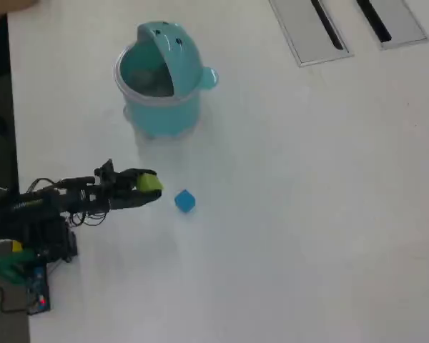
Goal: Grasp RGB lego blocks and put them in the bin one by one.
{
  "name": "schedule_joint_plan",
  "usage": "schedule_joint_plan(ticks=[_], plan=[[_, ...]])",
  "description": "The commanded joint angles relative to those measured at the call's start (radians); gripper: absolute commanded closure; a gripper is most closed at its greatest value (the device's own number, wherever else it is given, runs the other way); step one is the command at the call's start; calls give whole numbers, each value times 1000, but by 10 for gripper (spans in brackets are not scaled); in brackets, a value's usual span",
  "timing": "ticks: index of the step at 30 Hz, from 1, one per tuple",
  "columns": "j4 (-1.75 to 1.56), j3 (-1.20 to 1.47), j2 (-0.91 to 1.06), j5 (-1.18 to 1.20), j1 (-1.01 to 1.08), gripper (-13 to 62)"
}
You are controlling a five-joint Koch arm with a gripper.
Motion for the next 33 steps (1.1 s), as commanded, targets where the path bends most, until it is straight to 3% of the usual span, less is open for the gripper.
schedule_joint_plan(ticks=[1,3,6,12,22,33], plan=[[-41,-127,75,-77,-17,330],[-44,-133,71,-235,-170,370],[-49,-146,35,-503,-380,370],[-130,-261,-132,-474,-459,369],[-130,-509,-353,-210,-512,369],[-184,-845,-686,-187,-703,369]])
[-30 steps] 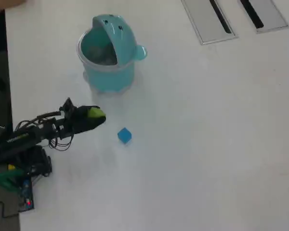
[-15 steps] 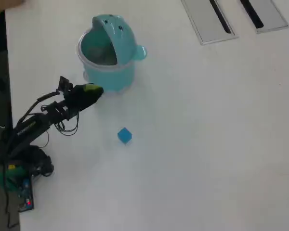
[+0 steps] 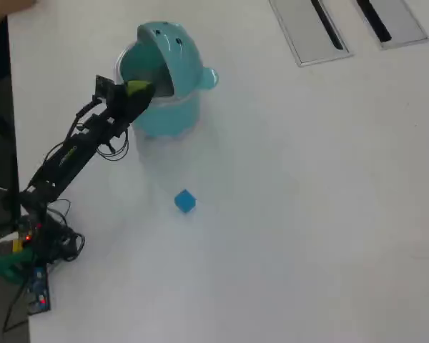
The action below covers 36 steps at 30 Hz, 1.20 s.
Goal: Grasp RGB lego blocks and put them in the bin one by one.
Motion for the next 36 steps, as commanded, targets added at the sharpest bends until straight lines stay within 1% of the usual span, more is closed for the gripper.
schedule_joint_plan(ticks=[1,3,7,8,9,12,13,15,16,19,22,23,25,28,31,36], plan=[[-87,-117,-5,-2,-17,369],[-80,-275,-130,-2,-37,367],[-86,-330,-212,-3,-37,364],[-86,-345,-227,-3,-38,348],[-87,-410,-287,-2,-40,315],[-86,-468,-336,-5,-35,266],[-84,-485,-341,-2,-35,240],[-77,-502,-344,2,-34,221],[-41,-509,-344,11,-31,199],[43,-541,-336,51,-11,192],[118,-540,-273,46,38,193],[184,-532,-216,46,80,193],[219,-523,-166,49,106,193],[235,-440,-66,67,130,192],[265,-344,46,160,169,192],[242,-156,207,153,207,183]])
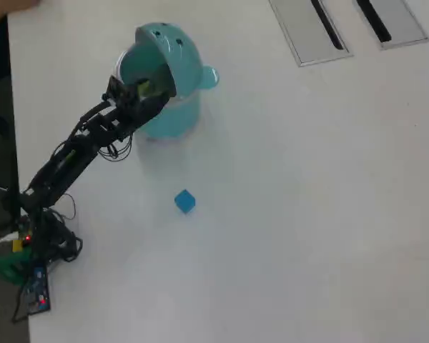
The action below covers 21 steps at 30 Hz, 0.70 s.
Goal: Grasp RGB lego blocks and put them in the bin one by one.
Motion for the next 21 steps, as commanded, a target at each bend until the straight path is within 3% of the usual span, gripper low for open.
schedule_joint_plan(ticks=[1,21], plan=[[-35,17,114,-3,23,183],[-140,634,434,6,91,153]])
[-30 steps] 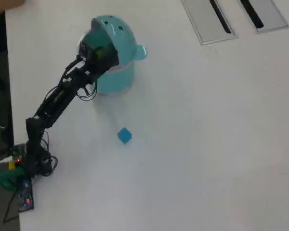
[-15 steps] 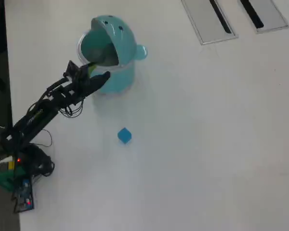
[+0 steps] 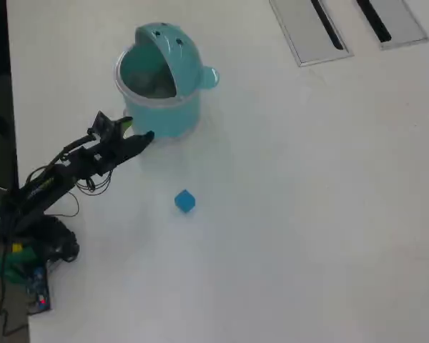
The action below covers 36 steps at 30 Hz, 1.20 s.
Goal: Grasp RGB lego blocks and put them in the bin one by one.
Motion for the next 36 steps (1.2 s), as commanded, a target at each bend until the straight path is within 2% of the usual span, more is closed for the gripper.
schedule_joint_plan(ticks=[1,8,17,25,36], plan=[[-66,17,41,20,11,154],[-190,242,41,104,29,154],[-492,488,66,101,100,170],[-410,462,51,40,167,162],[-267,255,-199,-51,235,174]])
